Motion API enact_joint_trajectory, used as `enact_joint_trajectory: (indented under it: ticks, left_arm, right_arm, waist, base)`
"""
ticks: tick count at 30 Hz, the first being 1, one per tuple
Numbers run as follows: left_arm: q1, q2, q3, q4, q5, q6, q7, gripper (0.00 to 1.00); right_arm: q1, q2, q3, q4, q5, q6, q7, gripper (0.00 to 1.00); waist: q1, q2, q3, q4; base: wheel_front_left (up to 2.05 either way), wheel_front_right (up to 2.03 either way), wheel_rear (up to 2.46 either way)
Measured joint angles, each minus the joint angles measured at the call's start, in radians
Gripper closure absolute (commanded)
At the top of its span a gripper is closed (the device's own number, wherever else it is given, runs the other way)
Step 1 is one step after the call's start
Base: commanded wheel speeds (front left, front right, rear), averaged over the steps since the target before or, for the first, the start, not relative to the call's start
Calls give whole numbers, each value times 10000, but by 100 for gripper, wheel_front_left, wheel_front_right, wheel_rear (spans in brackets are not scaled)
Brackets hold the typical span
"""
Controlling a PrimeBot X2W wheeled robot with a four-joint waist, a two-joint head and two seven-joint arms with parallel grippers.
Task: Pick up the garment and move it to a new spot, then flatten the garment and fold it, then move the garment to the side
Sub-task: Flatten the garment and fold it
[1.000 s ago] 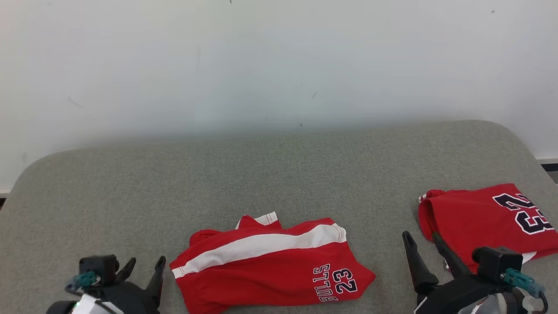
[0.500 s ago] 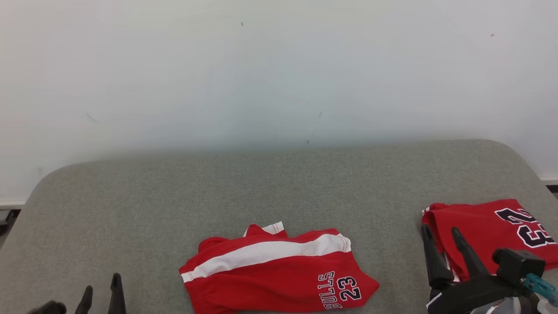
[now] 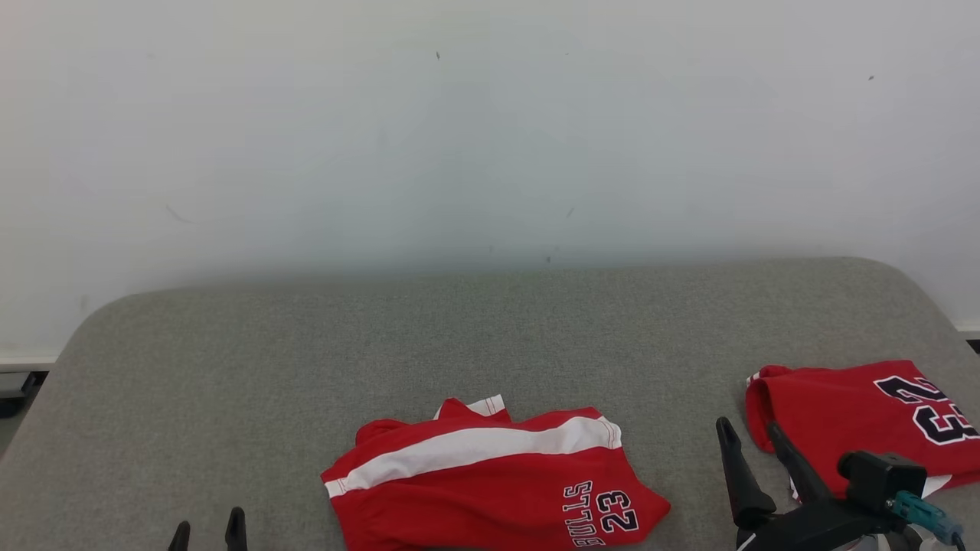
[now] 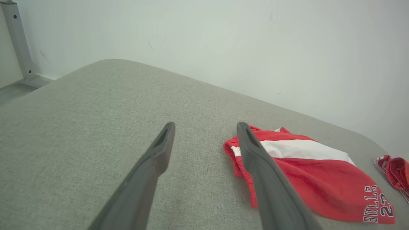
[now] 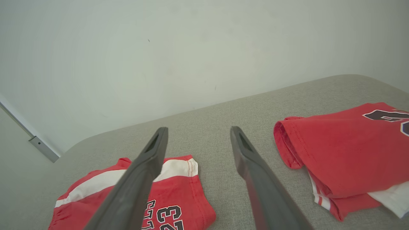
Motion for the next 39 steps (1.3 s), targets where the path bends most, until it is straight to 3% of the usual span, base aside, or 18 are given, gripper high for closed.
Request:
enact_joint_trajectory:
  ticks: [26, 33, 39]
  left_arm:
    - [778, -479, 1227, -1831, 1335, 0, 1764, 0]
    - [457, -397, 1106, -1850, 1319, 2, 2777, 0]
    - [-1075, -408, 345, -1225, 1018, -121, 4454, 0]
  right_arm:
    - [-34, -61, 176, 63, -15, 13, 188, 0]
    - [-964, -366, 627, 337, -58, 360, 1108, 0]
    - [-2282, -911, 1151, 1283, -198, 562, 2711, 0]
  waist:
    - [1, 1, 407, -198]
    - [1, 0, 653, -132]
    - [2, 2, 1030, 16]
  base:
    - [0, 0, 0]
    - [0, 0, 0]
    - [0, 0, 0]
